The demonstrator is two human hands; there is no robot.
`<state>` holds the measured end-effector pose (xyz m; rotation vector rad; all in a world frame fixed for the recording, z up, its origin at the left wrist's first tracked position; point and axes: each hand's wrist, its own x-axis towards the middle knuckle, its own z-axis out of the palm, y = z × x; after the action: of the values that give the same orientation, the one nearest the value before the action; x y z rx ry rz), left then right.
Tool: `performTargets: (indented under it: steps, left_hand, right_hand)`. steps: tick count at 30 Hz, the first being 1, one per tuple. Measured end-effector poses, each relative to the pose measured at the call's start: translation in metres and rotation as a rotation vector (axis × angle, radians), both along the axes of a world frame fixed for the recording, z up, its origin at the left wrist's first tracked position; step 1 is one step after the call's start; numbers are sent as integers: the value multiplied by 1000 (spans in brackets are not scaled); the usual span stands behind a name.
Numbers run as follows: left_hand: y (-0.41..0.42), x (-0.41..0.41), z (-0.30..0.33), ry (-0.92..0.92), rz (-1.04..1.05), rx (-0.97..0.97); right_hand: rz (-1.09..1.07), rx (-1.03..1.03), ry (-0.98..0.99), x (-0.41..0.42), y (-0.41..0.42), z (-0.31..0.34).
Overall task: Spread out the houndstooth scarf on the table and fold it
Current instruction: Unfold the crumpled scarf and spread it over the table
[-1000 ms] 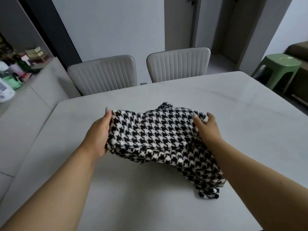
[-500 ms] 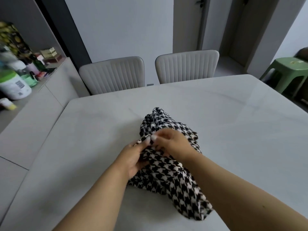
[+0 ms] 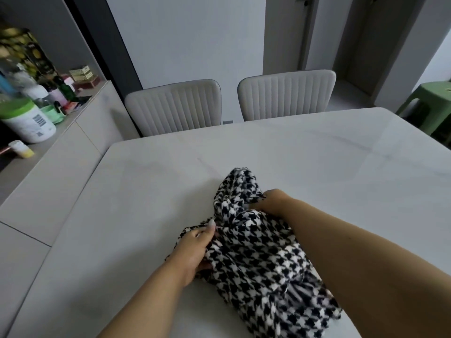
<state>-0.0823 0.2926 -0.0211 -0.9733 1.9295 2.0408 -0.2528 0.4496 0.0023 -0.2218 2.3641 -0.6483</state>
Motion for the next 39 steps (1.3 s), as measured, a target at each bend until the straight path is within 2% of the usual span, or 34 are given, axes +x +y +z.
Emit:
performTargets:
  steps: [1,5,6,10,13,15,17,19,20,21,23,25,26,29,31,33,35,37,38,39]
  left_hand:
    - [-2,-4,4,26,21,3]
    - [-21,-26,28,237,174,-43]
    - [-27,-32,36,289,208,-46]
    - [-53,-50,74,521,314,-78]
    - [-83,-48,91,663,477,-80]
    - [-104,-37,88,644,589,-46]
    - [-108,-28,76,517,611,-17]
    - [-95,-24,53,341,571,0]
    - [-85,-23,42,269,537,17]
    - [-74,-23,31,206,495,32]
    - [-50,-24,14,103,395,58]
    - [-27,-27,3,39,312,79]
    - [-18,-28,-1,24,277,89]
    - [1,-36,-6,6,192,110]
    - [4,-41,-7,1,171,114]
    - [3,-48,-9,17,198,128]
    - [3,-54,-12,37,238,131]
    - [3,-58,-18,19,230,57]
    - [4,-59,-21,11,199,33]
    - [7,-60,-25,6,160,39]
  right_hand:
    - [-72,-49,10,1,5,1]
    - [-763,-561,-33,-21,36,12]
    - [-864,-613,2,-30,44,18]
    - [-1027,-621,187,-44,76,57]
    - [-1182,-856,265,-46,96,75]
    - [-1179,-783,369,-43,103,70]
    - [-1137,-673,347,-43,103,54]
    - [-1164,-402,424,-37,100,39]
    - [-1159,-308,533,-29,95,38]
    - [-1076,-254,661,-22,86,35]
    - [-635,-125,833,-8,66,28]
    - [-171,68,790,-1,46,13]
    - [-18,166,712,-1,40,1]
    - [180,381,545,0,38,-19]
    - [342,347,410,4,37,-14]
    - [595,214,138,11,34,1]
    - [807,178,-153,21,29,15]
    - [796,116,-385,29,24,24]
    - [701,33,-428,29,21,26]
    - [570,-71,-389,26,16,29]
